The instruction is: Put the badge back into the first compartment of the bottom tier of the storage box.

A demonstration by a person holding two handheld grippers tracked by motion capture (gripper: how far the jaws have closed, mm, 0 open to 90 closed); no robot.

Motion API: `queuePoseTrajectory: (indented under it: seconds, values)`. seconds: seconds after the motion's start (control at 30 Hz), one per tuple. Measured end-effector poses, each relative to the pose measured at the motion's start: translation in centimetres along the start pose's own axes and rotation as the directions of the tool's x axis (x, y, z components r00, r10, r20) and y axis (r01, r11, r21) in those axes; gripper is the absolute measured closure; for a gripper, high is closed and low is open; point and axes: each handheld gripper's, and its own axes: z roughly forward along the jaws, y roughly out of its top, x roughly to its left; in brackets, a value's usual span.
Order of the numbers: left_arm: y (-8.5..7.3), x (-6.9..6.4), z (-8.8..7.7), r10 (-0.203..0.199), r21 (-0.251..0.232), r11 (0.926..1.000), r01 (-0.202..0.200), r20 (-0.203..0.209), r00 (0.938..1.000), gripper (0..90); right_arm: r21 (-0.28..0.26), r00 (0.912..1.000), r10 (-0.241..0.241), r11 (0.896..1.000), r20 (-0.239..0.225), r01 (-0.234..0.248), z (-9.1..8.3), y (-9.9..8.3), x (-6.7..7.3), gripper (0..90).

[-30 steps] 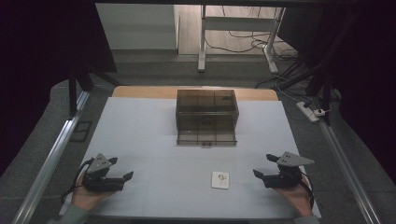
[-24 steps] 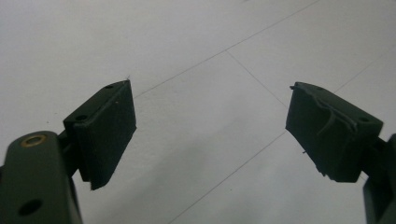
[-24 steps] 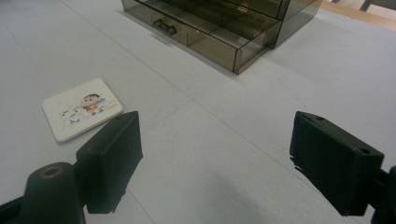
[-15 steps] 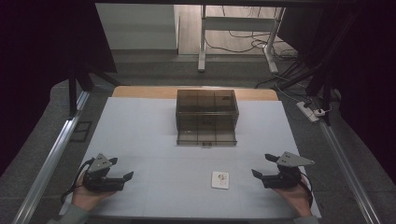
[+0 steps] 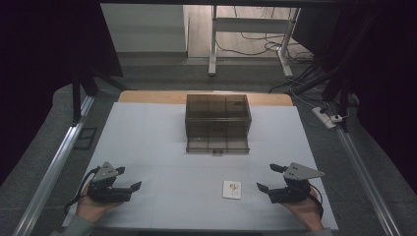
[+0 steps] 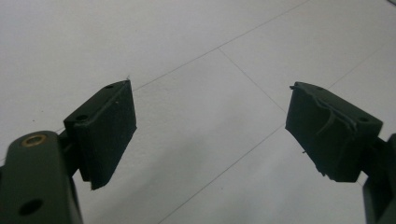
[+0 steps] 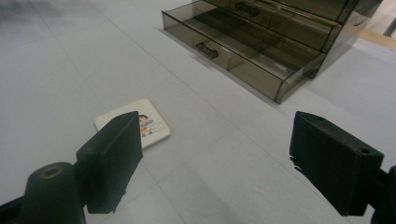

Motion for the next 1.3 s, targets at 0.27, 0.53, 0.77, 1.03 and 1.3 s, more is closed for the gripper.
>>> queuePoseTrajectory:
  seconds: [0.27, 0.53, 0.77, 1.03, 1.3]
  values:
    - [0.0, 0.0, 0.0, 0.003, 0.002, 1.0000, -0.003, 0.007, 1.0000, 15.8, 0.007, 0.9999, -0.009, 1.000, -0.012, 0.009, 0.3, 0.2, 0.3, 17.0]
    - [0.0, -0.1, 0.0, 0.001, -0.001, 1.0000, -0.001, 0.015, 0.9999, 16.3, 0.014, 0.9995, -0.021, 1.000, -0.024, 0.022, 0.4, 0.5, 0.8, 17.0]
    - [0.0, -0.1, 0.1, 0.000, 0.000, 1.0000, 0.000, 0.015, 0.9999, 16.7, 0.025, 0.9984, -0.038, 0.999, -0.042, 0.039, 0.9, 0.8, 1.3, 17.0]
    - [0.0, -0.2, 0.2, 0.002, 0.003, 1.0000, -0.002, 0.019, 0.9998, 16.6, 0.051, 0.9962, -0.063, 0.996, -0.061, 0.067, 1.6, 1.2, 1.9, 17.0]
    - [0.0, -0.2, 0.3, 0.005, 0.007, 1.0000, -0.006, 0.015, 0.9999, 16.5, 0.055, 0.9941, -0.076, 0.995, -0.078, 0.080, 2.2, 1.4, 2.4, 17.0]
